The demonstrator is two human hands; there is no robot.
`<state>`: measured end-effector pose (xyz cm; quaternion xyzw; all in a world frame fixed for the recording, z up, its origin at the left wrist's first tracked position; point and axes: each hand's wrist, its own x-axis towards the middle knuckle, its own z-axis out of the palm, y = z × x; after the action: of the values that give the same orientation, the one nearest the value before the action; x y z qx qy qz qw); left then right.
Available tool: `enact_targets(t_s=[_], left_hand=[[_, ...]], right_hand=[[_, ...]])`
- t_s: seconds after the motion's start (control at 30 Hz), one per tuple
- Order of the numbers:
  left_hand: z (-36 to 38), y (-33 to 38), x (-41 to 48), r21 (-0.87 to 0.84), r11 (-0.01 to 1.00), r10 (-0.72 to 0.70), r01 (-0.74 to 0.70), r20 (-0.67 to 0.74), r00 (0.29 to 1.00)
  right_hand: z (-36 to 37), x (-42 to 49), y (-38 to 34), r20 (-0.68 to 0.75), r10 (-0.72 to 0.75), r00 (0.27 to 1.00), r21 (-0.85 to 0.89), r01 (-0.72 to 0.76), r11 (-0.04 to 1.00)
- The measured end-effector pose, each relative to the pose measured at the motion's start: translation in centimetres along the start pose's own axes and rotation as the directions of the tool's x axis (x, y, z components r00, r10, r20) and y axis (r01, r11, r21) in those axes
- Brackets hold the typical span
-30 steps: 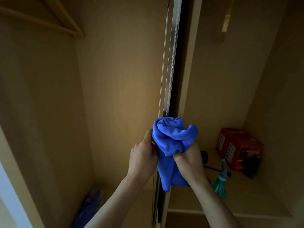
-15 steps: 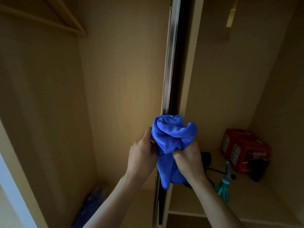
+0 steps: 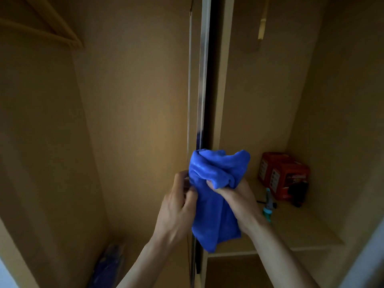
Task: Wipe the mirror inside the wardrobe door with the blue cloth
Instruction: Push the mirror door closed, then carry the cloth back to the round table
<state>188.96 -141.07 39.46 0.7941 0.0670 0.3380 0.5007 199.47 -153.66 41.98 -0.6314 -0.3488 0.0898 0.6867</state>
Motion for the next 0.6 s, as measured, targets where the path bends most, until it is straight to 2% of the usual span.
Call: enact_targets(t_s=[0.07, 0.23, 0.33, 0.47, 0.6], left_hand=[[-0.1, -0.1, -0.8, -0.119, 0.991, -0.044, 0.053, 0.080, 0.996], [1.3, -0.1, -2.7, -0.296, 0.945, -0.059, 0.141, 0.269, 0.961], [3.1, -0.5, -4.1, -0.283, 0.948, -0.044, 0.144, 0.332, 0.942], [5.9, -0.7, -6.0, -0.240, 0.951, -0.073, 0.195, 0.439, 0.896], [9.4, -0.3, -8.5, -0.202, 0.953, -0.082, 0.227, 0.549, 0.832]], right_hand=[[-0.2, -1.3, 0.0, 0.003, -0.033, 0.999, -0.008, 0.033, 0.999], [-0.6, -6.0, 1.0, -0.165, 0.111, 0.980, 0.101, -0.095, 0.990], [-1.3, -9.0, 1.1, -0.234, 0.171, 0.957, 0.076, -0.157, 0.985], [-2.8, -13.3, 0.8, -0.314, 0.259, 0.913, 0.132, -0.228, 0.965], [-4.8, -17.7, 0.6, -0.469, 0.336, 0.817, 0.183, -0.282, 0.942]])
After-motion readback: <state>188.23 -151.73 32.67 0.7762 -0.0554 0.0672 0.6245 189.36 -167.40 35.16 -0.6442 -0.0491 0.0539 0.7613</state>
